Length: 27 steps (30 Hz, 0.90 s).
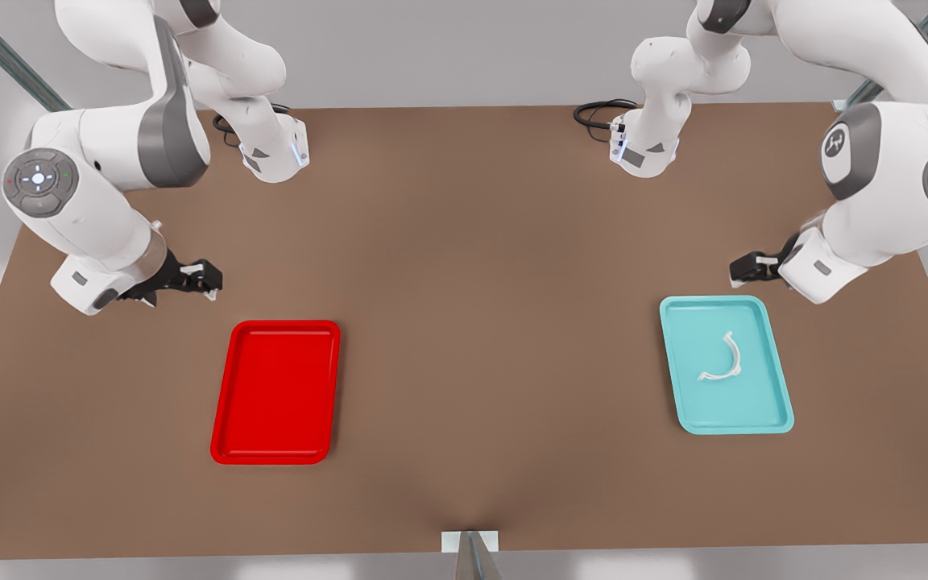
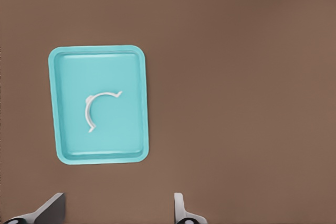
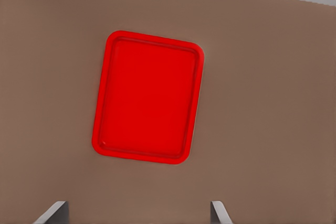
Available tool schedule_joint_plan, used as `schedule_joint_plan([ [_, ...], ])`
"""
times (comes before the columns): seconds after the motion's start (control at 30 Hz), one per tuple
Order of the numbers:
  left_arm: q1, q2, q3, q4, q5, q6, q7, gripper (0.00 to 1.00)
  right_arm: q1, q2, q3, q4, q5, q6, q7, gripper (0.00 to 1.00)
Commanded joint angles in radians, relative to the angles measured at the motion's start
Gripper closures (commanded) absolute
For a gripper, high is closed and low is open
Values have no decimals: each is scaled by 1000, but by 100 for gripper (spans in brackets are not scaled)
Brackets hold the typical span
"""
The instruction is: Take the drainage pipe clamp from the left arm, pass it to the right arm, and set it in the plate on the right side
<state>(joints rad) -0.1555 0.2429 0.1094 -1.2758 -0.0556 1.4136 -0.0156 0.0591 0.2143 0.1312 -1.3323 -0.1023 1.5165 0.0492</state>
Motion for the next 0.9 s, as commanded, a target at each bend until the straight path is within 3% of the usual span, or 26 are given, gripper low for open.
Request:
schedule_joint_plan([
  [0.0,1,3,-1,-10,13,33,141,0,-1,-1,1,1,-10,28,35,0],
  [0.07,-1,3,24,-114,13,151,13,0,-1,-1,1,1,-8,28,31,0],
  [0.1,-2,-1,56,-232,11,306,-202,0,-2,-1,1,1,-8,28,31,0],
  [0.17,-6,-2,157,-444,-105,622,-233,0,-2,-1,1,1,-8,28,29,0],
  [0.23,-6,10,167,-623,-130,910,-233,0,-4,-1,-1,1,-8,28,26,0],
  [0.33,1,58,176,-769,-128,1154,-233,0,-7,-1,1,1,-8,30,29,0],
  [0.6,16,134,184,-873,-127,1225,-221,0,1,-1,1,-1,-7,28,37,0],
  [0.83,31,210,199,-875,-127,1237,-175,0,-2,-1,1,-1,-7,28,31,0],
  [0.87,34,216,199,-875,-127,1237,-175,3,-1,-1,1,-1,-7,28,35,0],
])
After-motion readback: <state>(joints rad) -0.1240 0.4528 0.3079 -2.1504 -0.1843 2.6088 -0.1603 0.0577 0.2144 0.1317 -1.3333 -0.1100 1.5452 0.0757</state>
